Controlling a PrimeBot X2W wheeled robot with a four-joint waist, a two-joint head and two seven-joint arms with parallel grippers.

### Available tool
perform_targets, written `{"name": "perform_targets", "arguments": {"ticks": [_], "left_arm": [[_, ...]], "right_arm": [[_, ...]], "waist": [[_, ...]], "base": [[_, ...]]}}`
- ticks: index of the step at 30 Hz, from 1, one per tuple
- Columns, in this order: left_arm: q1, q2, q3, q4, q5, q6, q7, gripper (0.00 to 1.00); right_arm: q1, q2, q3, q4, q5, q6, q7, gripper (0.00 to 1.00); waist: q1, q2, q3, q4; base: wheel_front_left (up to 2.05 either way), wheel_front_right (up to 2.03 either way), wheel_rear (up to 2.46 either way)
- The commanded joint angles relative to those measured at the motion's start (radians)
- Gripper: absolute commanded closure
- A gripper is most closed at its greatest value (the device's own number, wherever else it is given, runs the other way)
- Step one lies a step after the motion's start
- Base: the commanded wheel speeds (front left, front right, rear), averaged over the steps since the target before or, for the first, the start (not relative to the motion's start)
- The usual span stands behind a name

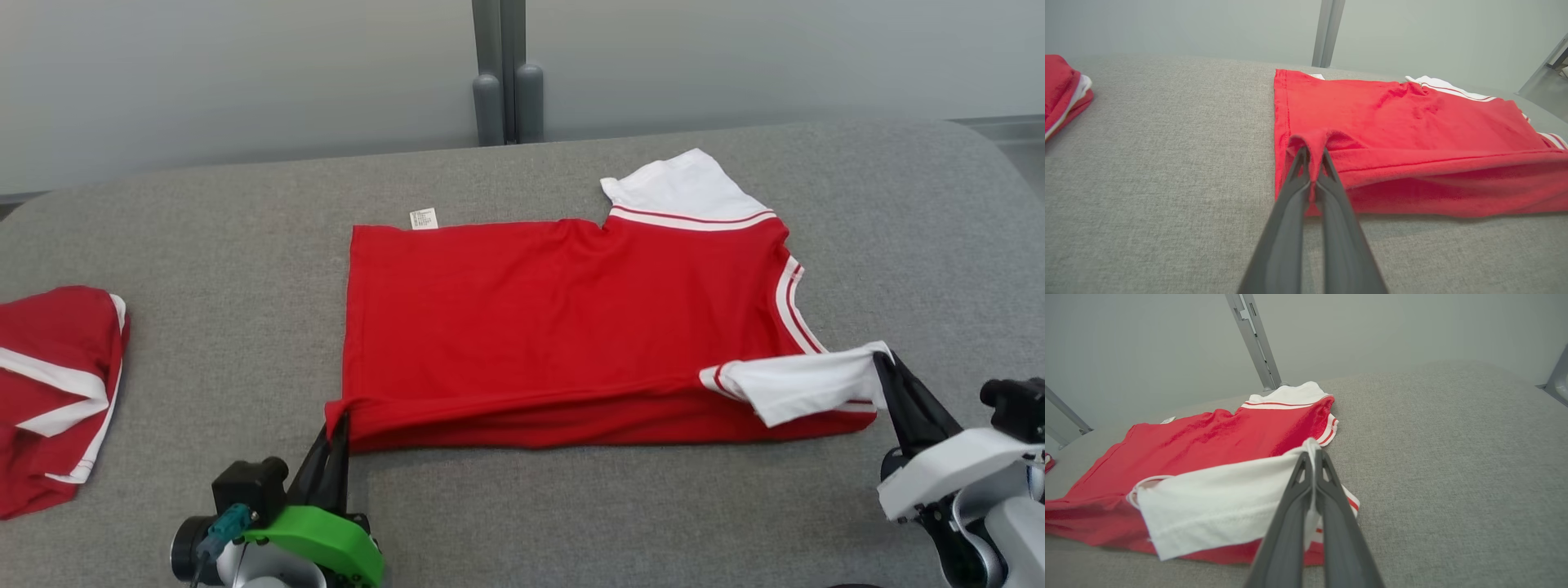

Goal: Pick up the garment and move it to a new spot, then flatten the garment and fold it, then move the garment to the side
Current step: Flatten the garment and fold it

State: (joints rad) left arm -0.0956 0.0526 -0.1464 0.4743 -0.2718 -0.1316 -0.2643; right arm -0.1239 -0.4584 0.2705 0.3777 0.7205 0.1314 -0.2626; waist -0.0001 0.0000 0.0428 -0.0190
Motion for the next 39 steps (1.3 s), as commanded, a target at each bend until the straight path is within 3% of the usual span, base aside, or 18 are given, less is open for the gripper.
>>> {"name": "perform_targets", "arguments": {"ticks": [1,14,15,16,17,18,26,31,39], "left_arm": [[-0.048,0.006,0.006,0.019,-0.005,0.002,0.0,1.0],[-0.219,0.0,-0.023,0.132,0.036,0.002,0.0,1.0],[-0.227,0.0,-0.022,0.139,0.036,0.002,0.0,0.89],[-0.235,0.0,-0.02,0.143,0.037,0.002,0.0,0.59],[-0.242,0.0,-0.015,0.143,0.037,0.002,0.0,0.06],[-0.246,0.0,-0.012,0.144,0.031,0.002,0.0,0.0],[-0.224,0.0,0.025,0.058,0.061,0.039,0.0,0.0],[-0.178,0.0,0.016,0.03,0.052,0.044,0.0,0.0],[-0.11,0.0,-0.003,0.016,0.03,0.05,0.0,0.0]], "right_arm": [[-0.056,0.019,-0.013,0.031,-0.041,-0.002,-0.002,1.0],[-0.268,0.098,-0.045,0.197,-0.174,-0.001,-0.003,1.0],[-0.275,0.102,-0.045,0.205,-0.176,-0.002,-0.003,0.98],[-0.281,0.108,-0.048,0.214,-0.173,-0.002,-0.003,0.62],[-0.288,0.113,-0.05,0.223,-0.171,-0.002,-0.003,0.07],[-0.295,0.118,-0.053,0.229,-0.169,-0.001,-0.003,0.0],[-0.291,0.168,-0.24,0.144,-0.314,-0.001,-0.003,0.0],[-0.208,0.178,-0.167,0.073,-0.355,-0.001,-0.003,0.0],[-0.096,0.181,-0.056,0.018,-0.329,-0.001,-0.003,0.0]], "waist": [[0.0001,0.0,0.047,0.0],[0.0001,0.0,0.176,0.009],[0.0001,0.0,0.182,0.009],[0.0001,0.0,0.186,0.008],[0.0001,0.0,0.191,0.007],[0.0001,0.0,0.194,0.006],[0.0001,0.0,0.2,0.001],[0.0001,0.0,0.177,0.006],[0.0001,0.0,0.152,0.011]], "base": [[0.0,0.0,0.0],[0.0,0.0,0.0],[0.0,0.0,0.0],[0.0,0.0,0.0],[0.0,0.0,0.0],[0.0,0.0,0.0],[0.0,0.0,0.0],[0.0,0.0,0.0],[0.0,0.0,0.0]]}}
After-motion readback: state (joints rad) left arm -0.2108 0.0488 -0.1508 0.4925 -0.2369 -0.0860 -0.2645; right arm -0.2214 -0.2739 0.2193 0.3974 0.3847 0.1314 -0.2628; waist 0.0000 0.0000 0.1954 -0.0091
